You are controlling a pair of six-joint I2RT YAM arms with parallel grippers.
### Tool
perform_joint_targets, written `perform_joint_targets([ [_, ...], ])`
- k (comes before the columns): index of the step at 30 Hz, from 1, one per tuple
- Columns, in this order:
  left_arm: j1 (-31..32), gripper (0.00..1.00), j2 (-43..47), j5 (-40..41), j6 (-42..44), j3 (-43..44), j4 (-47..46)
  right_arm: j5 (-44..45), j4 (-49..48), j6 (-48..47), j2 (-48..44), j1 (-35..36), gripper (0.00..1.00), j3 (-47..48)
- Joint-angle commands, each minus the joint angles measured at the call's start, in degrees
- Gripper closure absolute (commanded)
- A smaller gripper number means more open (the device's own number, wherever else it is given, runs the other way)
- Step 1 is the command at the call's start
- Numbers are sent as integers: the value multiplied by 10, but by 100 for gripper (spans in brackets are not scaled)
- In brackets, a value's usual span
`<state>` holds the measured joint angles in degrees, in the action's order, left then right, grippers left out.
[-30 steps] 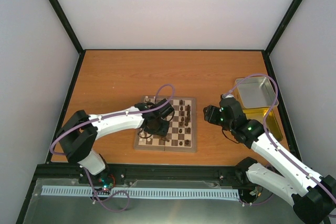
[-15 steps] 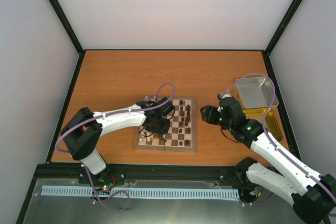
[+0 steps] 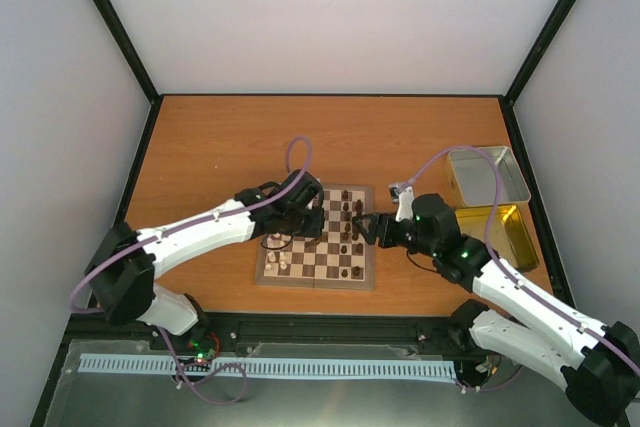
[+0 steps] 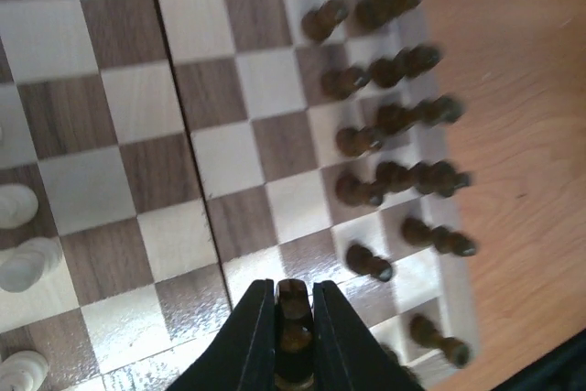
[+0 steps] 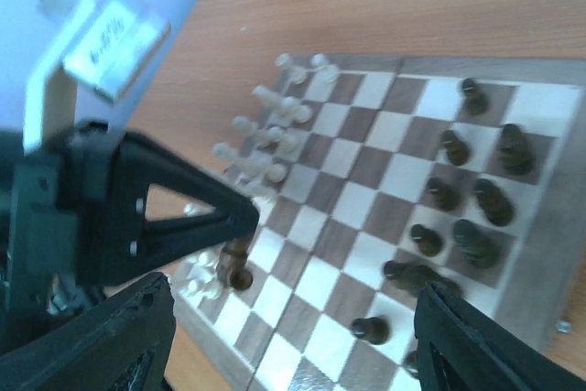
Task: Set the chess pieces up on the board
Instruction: Pick up the chess piece from the chessboard.
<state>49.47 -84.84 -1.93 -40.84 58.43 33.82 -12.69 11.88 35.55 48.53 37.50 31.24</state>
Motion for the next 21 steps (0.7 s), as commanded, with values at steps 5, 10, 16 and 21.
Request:
perform_joint_targets([
  [5,-14,99,66,14,-48,7,-72,-52,-137,15,5,46,28,-40],
  [10,-17,100,61,0,-53,-1,-77,-43,-126,4,56,76,31,-9],
  [16,-20,99,64,-18,-73,-7,-77,-7,-116,-6,123,110,36,25],
  [21,-26,99,65,-39,-91,-10,-77,10,-117,-37,173,136,32,54],
])
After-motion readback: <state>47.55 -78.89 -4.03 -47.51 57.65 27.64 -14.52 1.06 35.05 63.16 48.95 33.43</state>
